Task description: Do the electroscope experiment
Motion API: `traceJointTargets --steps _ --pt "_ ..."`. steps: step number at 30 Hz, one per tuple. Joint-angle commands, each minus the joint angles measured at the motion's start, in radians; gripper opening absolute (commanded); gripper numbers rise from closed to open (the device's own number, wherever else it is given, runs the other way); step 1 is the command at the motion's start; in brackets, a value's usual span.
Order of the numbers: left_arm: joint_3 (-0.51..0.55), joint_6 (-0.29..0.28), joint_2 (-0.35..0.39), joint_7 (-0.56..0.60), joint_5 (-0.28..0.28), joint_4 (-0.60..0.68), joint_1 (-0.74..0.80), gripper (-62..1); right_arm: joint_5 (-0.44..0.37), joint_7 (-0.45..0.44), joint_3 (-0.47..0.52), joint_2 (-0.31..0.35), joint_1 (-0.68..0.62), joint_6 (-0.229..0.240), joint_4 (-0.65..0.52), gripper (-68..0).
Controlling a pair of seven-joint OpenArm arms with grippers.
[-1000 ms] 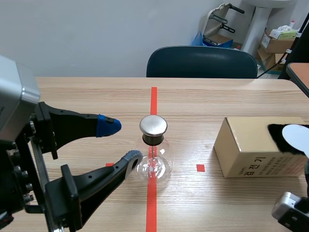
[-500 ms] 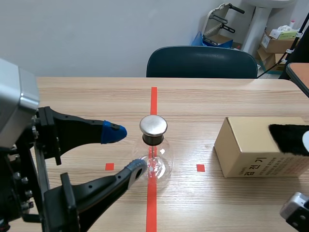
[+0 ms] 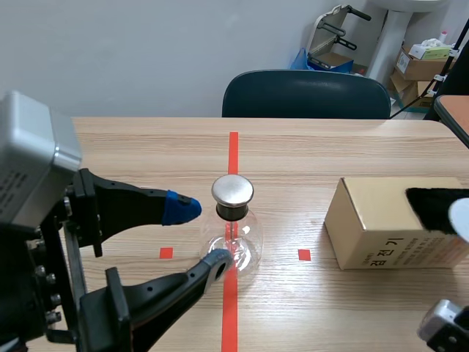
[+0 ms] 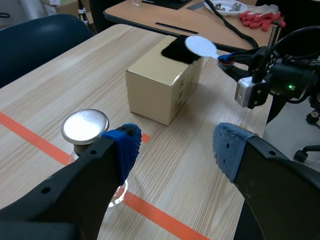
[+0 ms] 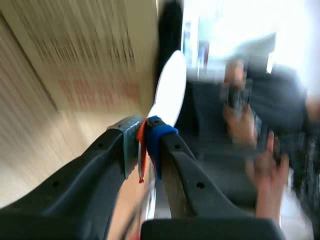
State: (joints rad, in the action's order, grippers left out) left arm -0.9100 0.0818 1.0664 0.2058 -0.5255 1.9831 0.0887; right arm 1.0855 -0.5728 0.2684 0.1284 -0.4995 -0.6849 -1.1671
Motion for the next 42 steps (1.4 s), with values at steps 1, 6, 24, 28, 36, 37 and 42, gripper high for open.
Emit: traceJointTargets --steps 1,6,24,28,36,37,42 --pt "0.002 0.001 -0.005 0.01 -0.006 0.028 0.0 -26.8 0.003 -0.083 -0.001 0.01 -0.004 -0.003 -0.012 -66.5" --pt "0.002 0.001 -0.005 0.009 -0.006 0.028 0.0 -26.8 -0.008 0.131 -0.001 -0.002 -0.005 -0.002 -0.012 -66.5" --pt "0.002 0.001 -0.005 0.003 -0.006 0.028 0.0 -26.8 0.008 0.06 -0.001 -0.004 -0.002 -0.003 -0.012 -66.5" --pt "0.002 0.001 -0.005 0.003 -0.006 0.028 0.0 -26.8 0.008 -0.048 -0.001 -0.004 -0.002 -0.003 -0.012 -66.5" --pt "0.002 0.002 -0.005 0.002 -0.006 0.028 0.0 -26.8 0.037 0.097 -0.001 -0.004 -0.002 -0.002 -0.012 -66.5" --pt "0.002 0.002 -0.005 0.002 -0.006 0.028 0.0 -26.8 0.037 0.031 -0.001 -0.004 -0.002 -0.002 -0.012 -66.5" --pt "0.002 0.002 -0.005 0.002 -0.006 0.028 0.0 -26.8 0.023 0.006 -0.001 -0.004 -0.002 -0.002 -0.012 -66.5"
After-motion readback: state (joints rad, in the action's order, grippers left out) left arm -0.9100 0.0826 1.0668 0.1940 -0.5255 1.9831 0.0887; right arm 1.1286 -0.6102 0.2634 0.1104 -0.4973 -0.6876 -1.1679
